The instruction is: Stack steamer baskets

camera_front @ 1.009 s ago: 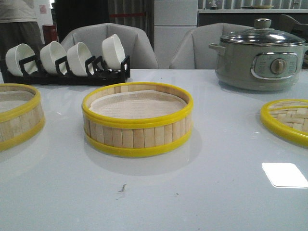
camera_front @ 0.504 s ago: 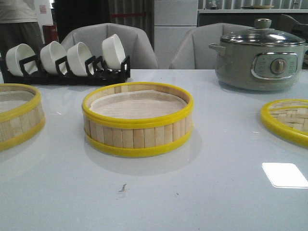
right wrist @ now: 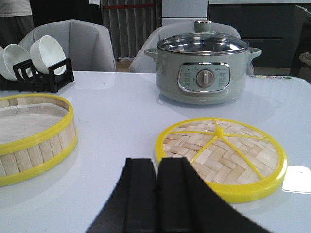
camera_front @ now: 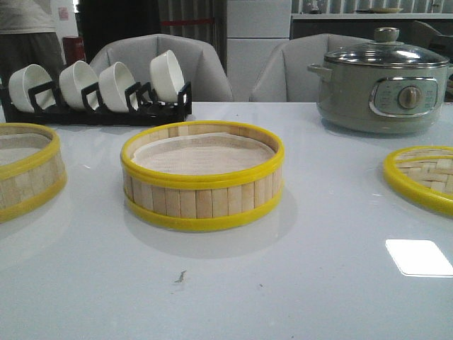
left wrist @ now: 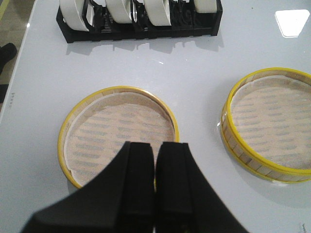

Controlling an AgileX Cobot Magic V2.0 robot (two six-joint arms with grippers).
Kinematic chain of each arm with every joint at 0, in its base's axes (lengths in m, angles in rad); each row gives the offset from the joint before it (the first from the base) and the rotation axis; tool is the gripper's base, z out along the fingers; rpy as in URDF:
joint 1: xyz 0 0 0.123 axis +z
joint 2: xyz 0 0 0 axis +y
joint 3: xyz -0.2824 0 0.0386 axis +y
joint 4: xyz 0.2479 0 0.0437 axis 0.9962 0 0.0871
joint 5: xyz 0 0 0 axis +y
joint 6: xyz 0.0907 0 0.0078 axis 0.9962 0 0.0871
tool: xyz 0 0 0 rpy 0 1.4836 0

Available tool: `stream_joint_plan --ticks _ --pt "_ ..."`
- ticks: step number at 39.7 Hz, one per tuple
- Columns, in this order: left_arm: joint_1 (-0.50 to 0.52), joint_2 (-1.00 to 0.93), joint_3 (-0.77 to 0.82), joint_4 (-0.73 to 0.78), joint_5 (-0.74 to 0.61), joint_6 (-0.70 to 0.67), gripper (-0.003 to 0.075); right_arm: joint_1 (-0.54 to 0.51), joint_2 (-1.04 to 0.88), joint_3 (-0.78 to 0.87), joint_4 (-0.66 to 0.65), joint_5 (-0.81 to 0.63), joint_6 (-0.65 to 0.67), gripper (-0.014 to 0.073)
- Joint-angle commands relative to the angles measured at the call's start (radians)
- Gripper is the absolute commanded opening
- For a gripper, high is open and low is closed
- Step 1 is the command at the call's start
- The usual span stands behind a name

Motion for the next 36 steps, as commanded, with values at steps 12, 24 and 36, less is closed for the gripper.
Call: stream_joint_plan --ticks 12,24,36 --pt "-0.006 -0.012 -0.031 -0.008 -0.067 0.001 0.0094 -0.005 -0.021 -0.014 0.005 -0.13 -0.006 0.0057" --pt "-0.006 -0.002 -0.031 -0.008 -0.063 0.001 0.0094 -0.005 -0.021 -0.014 0.003 -0.209 -0.007 0.0057" --pt "-0.006 0.002 -0.031 -0.008 -0.063 0.001 0.0094 -0.003 0.002 -0.203 0.057 0.072 0.024 0.0057"
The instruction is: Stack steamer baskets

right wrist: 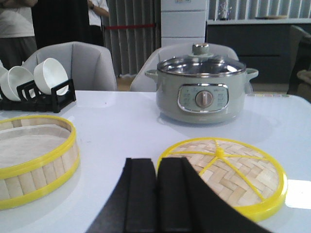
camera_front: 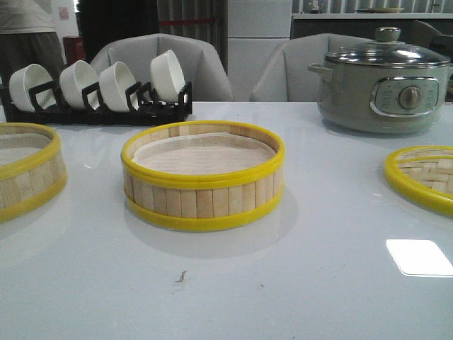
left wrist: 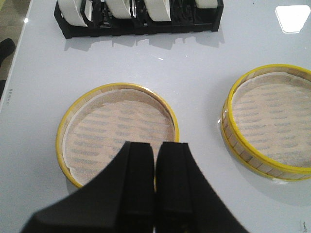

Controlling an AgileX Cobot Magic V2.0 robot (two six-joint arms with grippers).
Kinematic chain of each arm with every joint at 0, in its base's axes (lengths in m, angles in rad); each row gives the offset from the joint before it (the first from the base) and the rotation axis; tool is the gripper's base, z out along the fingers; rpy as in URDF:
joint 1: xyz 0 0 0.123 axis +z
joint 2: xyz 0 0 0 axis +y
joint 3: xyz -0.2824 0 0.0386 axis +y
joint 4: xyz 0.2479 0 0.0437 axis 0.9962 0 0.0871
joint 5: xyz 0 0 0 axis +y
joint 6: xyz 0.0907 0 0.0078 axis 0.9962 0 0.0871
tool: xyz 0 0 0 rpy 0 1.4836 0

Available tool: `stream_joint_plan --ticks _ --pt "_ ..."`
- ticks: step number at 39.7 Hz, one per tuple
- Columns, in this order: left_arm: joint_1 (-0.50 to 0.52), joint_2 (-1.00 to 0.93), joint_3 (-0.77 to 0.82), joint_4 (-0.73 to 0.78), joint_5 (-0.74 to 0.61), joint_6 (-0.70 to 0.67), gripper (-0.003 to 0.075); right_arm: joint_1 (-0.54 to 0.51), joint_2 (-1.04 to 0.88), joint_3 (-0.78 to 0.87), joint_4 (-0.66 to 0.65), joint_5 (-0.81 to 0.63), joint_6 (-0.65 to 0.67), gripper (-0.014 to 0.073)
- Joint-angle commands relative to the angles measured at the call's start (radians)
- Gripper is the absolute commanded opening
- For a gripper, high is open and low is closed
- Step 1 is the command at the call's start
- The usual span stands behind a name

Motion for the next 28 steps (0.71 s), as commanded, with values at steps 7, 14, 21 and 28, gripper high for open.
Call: stream_joint_plan --ticks 7,14,21,28 --pt "-0.006 -0.012 -0.031 -0.008 -0.065 0.001 0.0094 -0.003 0.265 -0.519 0.057 0.466 0.022 0.0057" --pt "-0.006 -0.01 -0.031 -0.008 -0.065 0.001 0.0094 -0.003 0.603 -0.785 0.053 0.591 0.022 0.0057" --pt "-0.006 -0.01 -0.031 -0.028 -0.059 0.001 0.0094 -0.003 0.795 -0.923 0.085 0.591 0.023 0.0057" --pt "-0.006 -0.01 -0.031 -0.03 -0.063 0.001 0.0094 -0.003 0.845 -0.961 0.115 0.572 0.023 0.0057"
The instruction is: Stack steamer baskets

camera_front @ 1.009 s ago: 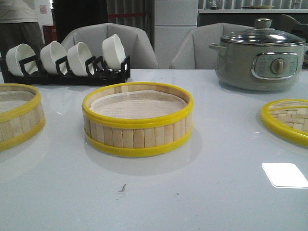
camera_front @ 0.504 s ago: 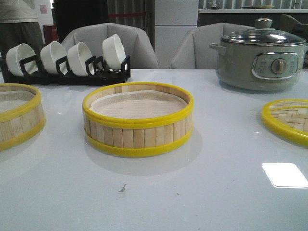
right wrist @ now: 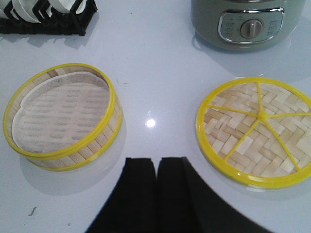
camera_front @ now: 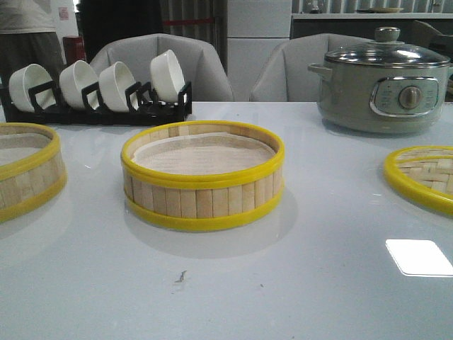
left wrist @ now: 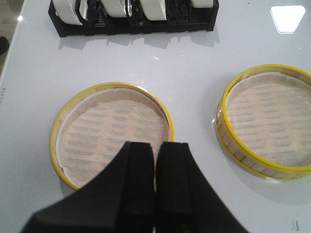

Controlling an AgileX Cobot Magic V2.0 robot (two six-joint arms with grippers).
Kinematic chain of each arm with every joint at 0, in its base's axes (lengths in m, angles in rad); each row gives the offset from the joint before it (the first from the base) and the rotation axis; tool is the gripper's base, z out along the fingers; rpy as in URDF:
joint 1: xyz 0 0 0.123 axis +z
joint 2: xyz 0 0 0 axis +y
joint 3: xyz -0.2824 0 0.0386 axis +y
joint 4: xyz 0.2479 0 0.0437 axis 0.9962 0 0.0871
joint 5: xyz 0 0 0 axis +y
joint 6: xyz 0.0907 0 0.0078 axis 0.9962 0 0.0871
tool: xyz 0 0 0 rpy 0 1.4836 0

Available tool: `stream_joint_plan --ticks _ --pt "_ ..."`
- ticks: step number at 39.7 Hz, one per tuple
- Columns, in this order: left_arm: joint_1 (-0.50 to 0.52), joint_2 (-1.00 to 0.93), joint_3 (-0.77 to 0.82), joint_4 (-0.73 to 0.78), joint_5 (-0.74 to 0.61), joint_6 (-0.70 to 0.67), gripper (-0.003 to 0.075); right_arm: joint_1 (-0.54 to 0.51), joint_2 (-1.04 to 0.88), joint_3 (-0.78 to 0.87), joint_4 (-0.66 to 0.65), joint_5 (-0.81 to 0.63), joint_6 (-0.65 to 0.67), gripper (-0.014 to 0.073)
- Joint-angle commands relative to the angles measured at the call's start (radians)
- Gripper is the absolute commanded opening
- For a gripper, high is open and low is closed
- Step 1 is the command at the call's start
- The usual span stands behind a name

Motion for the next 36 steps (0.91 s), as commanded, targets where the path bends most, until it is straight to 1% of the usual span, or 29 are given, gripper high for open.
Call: stream_joint_plan --ticks 1,8,29,31,33,35,36 --pt "-0.006 -0.012 -0.031 -0.009 -0.064 0.001 0.0094 -0.003 0.009 -0.045 0.03 -0.081 -0.003 0.0057" --pt "-0.006 -0.012 -0.031 -0.015 -0.064 0.001 0.0094 -0.003 0.014 -0.045 0.03 -0.149 -0.003 0.0057" --pt "-0.006 -0.012 -0.031 -0.029 -0.065 0.001 0.0094 -0.003 0.019 -0.045 0.025 -0.148 -0.003 0.0062" --pt "-0.006 -0.01 -0.031 -0.029 -0.066 -0.001 0.0099 -0.003 0.019 -0.045 0.024 -0.144 -0.004 0.0097" --pt "-0.006 -0.006 -0.031 -0.024 -0.062 -0.001 0.0122 -0.003 0.019 -0.045 0.024 -0.142 -0.004 0.0173" --pt "-0.006 0.002 -0.031 -0.019 -0.062 -0.001 0.0167 -0.003 0.019 -0.045 0.024 -0.14 -0.004 0.0294" --pt "-0.006 0.005 -0.031 -0.017 -0.062 -0.001 0.0202 -0.003 0.019 -0.045 0.024 -0.14 -0.004 0.0341"
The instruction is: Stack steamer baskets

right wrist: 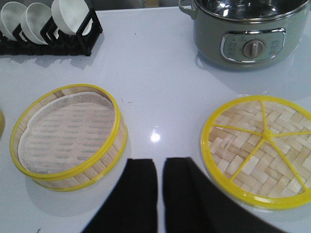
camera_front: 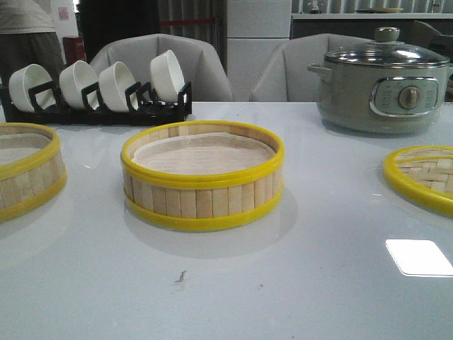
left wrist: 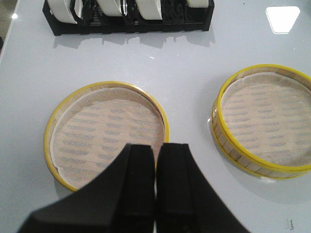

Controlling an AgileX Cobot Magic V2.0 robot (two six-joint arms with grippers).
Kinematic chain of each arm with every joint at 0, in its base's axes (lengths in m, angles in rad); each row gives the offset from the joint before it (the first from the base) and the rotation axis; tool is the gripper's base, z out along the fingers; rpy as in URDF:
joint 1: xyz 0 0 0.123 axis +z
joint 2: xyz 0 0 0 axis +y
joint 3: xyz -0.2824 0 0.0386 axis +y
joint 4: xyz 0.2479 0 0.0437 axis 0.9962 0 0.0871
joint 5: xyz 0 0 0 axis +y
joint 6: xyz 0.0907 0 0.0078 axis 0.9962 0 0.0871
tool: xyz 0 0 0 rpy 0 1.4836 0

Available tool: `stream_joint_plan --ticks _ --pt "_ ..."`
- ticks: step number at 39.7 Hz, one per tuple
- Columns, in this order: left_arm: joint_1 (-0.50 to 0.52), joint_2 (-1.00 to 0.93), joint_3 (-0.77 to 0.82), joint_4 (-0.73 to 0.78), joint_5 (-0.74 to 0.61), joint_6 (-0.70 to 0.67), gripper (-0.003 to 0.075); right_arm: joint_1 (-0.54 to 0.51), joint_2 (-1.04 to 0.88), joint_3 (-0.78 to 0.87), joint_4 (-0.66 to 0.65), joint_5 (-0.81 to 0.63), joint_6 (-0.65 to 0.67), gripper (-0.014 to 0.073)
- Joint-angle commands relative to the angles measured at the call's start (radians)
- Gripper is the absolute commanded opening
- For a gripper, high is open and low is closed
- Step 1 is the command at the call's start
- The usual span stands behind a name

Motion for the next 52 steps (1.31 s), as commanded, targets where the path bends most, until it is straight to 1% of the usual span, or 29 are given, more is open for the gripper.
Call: stream_joint_plan --ticks 1,2,3,5,7,9,16,25,36,44,52 --pt "-0.006 0.003 -0.031 0.007 -0.062 -0.001 0.0244 -0.003 -0.004 -0.036 0.006 -0.073 -0.006 0.0397" --pt "-0.006 0.008 -0.031 0.009 -0.063 -0.001 0.0289 -0.003 -0.004 -0.036 0.006 -0.073 -0.006 0.0439" --pt "-0.006 0.014 -0.031 0.011 -0.067 -0.001 0.0324 -0.003 -0.004 -0.036 0.006 -0.073 -0.006 0.046" --pt "-0.006 0.033 -0.031 0.011 -0.075 -0.001 0.041 -0.003 -0.004 -0.036 0.006 -0.071 -0.006 0.0456" --pt "-0.006 0.055 -0.031 0.011 -0.082 -0.001 0.0465 -0.003 -0.004 -0.036 0.006 -0.069 -0.006 0.0439" --pt "-0.006 0.086 -0.031 0.009 -0.088 -0.001 0.05 -0.003 -0.004 -0.036 0.006 -0.068 -0.006 0.0421" --pt "-0.006 0.205 -0.031 -0.029 -0.104 -0.001 0.0498 -0.003 -0.004 -0.036 0.006 -0.066 -0.006 0.0411" --pt "-0.006 0.377 -0.039 -0.049 -0.231 -0.001 0.0498 -0.003 -0.004 -0.036 0.006 -0.065 -0.006 0.0411" --pt "-0.006 0.575 -0.041 -0.093 -0.334 -0.001 0.0498 -0.003 -0.004 -0.036 0.006 -0.065 -0.006 0.0411" --pt "-0.032 0.669 -0.041 -0.111 -0.361 0.005 0.0498 -0.003 -0.004 -0.036 0.006 -0.067 -0.006 0.0411" --pt "-0.062 0.724 -0.041 -0.111 -0.381 0.007 0.0498 -0.003 -0.004 -0.036 0.006 -0.067 -0.006 0.0411"
